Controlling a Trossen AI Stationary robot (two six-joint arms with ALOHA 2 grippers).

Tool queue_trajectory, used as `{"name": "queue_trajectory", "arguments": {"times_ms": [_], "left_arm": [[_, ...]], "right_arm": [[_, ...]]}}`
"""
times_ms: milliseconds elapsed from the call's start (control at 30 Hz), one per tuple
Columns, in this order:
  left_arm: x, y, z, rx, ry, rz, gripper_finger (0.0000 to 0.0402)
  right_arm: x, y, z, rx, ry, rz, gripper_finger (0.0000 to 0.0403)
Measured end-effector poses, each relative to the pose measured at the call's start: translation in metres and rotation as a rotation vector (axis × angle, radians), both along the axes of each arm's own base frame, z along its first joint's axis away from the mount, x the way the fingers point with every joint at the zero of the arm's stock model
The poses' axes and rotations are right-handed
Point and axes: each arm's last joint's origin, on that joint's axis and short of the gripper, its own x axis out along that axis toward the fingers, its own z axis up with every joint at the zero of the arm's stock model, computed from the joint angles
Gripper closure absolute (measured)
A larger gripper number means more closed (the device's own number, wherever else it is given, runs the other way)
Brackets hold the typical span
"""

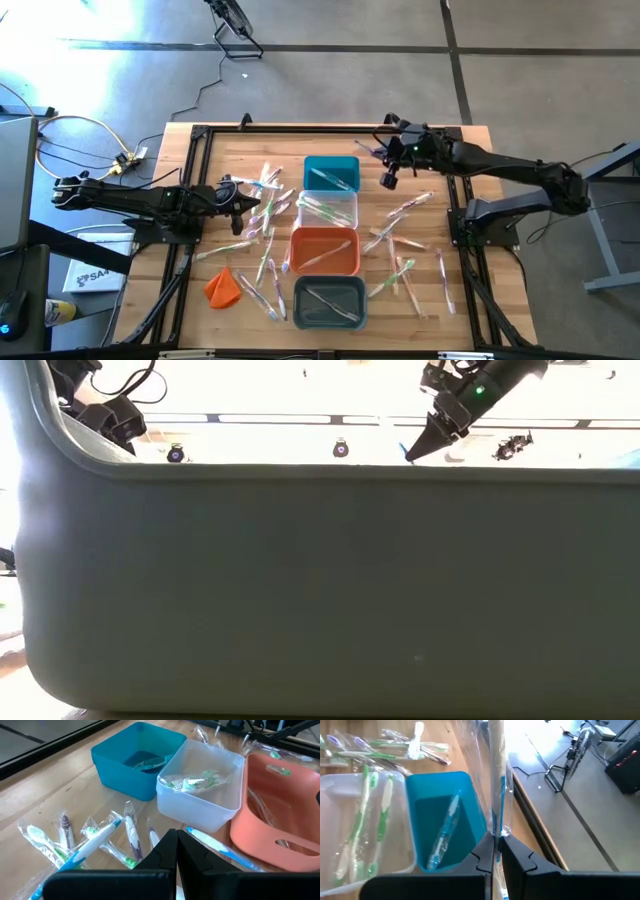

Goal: Pick & Place Toothbrushes
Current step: Put the blue toothbrush into the blue bin

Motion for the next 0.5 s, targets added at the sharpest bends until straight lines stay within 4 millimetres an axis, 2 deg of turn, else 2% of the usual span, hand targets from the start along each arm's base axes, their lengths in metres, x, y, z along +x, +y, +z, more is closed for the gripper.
{"name": "queue_trajectory", "arguments": {"times_ms": [300, 500], "left_arm": [[0.000, 0.000, -0.001, 0.001, 0.009, 0.001, 0.0401], [-0.001, 0.000, -0.003, 0.003, 0.035, 0.003, 0.0401]], "right_arm": [[0.022, 0.010, -0.009, -0.004, -0.015, 0.044, 0.0394], [0.027, 0.011, -0.010, 0.017, -0.049, 0.028, 0.0394]]}}
